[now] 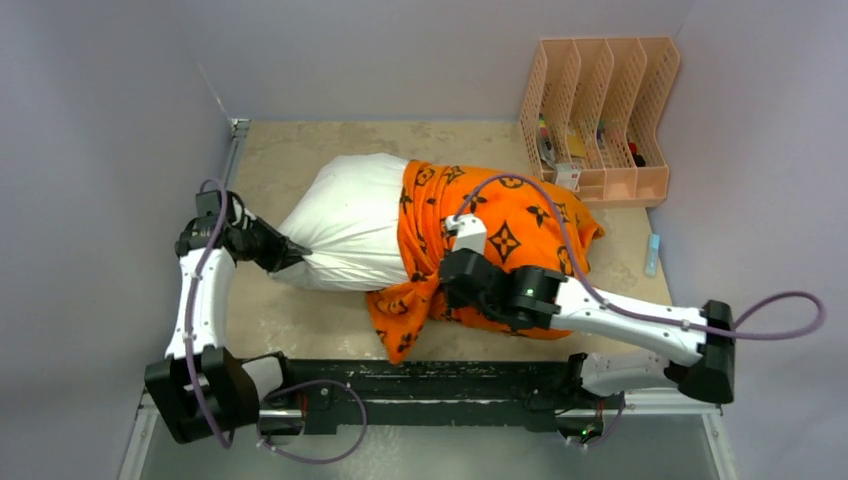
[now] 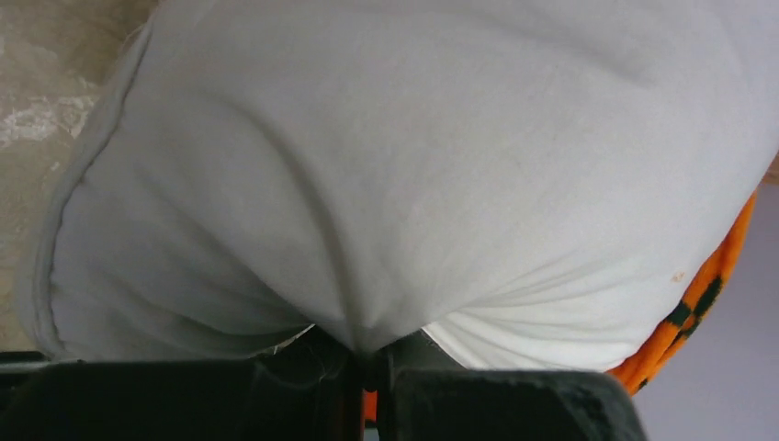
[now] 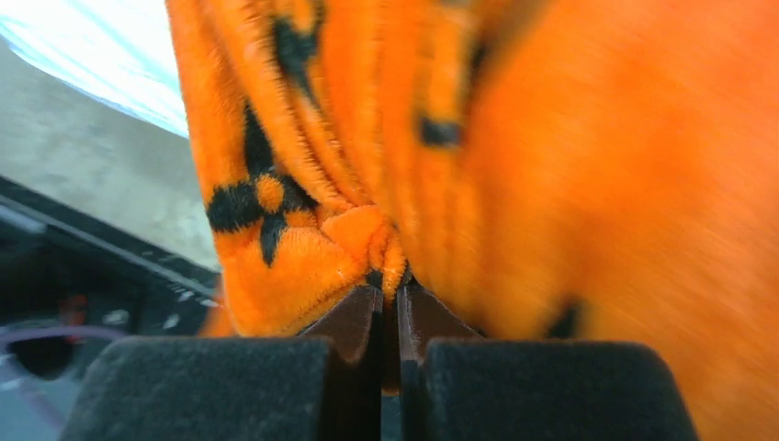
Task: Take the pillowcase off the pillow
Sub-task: Remove the pillow from the pillowcase.
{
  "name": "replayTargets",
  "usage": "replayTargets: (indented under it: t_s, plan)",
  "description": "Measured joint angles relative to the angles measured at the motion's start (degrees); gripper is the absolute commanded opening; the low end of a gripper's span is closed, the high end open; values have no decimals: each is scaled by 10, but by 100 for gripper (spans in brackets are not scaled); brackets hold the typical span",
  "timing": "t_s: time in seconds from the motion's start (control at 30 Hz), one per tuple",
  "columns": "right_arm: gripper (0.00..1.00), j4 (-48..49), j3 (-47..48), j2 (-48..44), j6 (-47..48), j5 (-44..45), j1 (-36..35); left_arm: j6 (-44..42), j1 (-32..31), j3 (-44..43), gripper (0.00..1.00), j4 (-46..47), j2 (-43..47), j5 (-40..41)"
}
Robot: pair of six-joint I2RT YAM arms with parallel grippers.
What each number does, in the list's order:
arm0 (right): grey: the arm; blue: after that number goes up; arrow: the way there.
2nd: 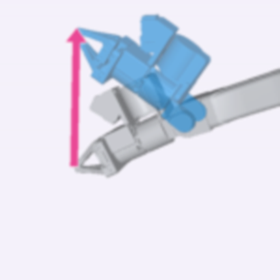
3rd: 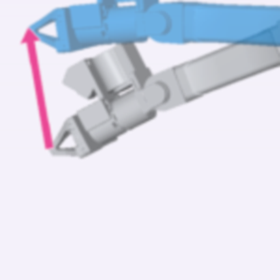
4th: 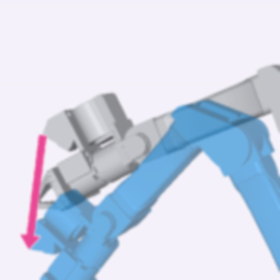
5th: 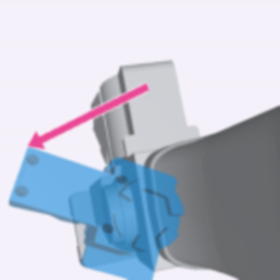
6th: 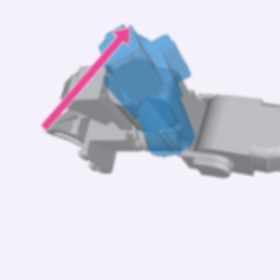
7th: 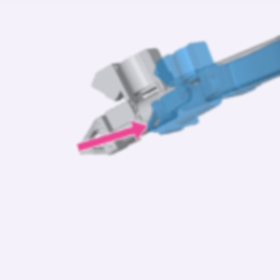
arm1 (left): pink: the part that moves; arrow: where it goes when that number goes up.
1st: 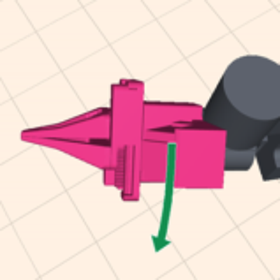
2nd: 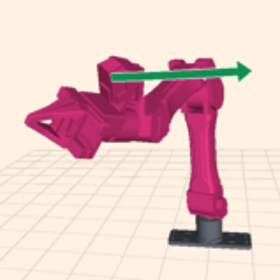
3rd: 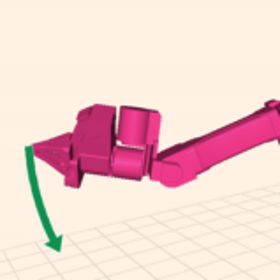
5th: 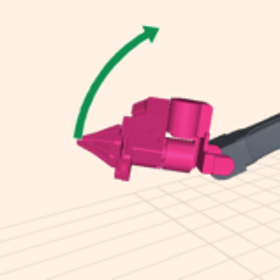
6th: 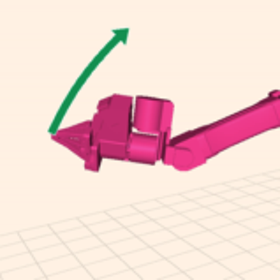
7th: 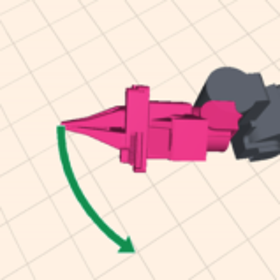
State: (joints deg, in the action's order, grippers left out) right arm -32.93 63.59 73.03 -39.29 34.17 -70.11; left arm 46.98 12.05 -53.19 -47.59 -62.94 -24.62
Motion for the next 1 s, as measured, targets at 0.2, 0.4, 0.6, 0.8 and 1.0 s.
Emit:
replayTargets:
  t_s: [0.2,0.4,0.6,0.8,1.0]
  plan:
    - [1,-9,-59,-119,-94,-68,29,-36,66,-14,0,-54,-49,-81]
    - [0,19,-52,-122,-23,-110,38,-62,72,-18,42,-56,-14,-89]
    - [0,4,27,-2,16,-117,41,-61,46,-14,70,-28,50,-21]
    - [0,2,87,110,35,-120,43,-27,-51,1,76,-31,150,50]
    - [0,5,179,176,57,-154,65,5,-54,59,79,-78,256,54]
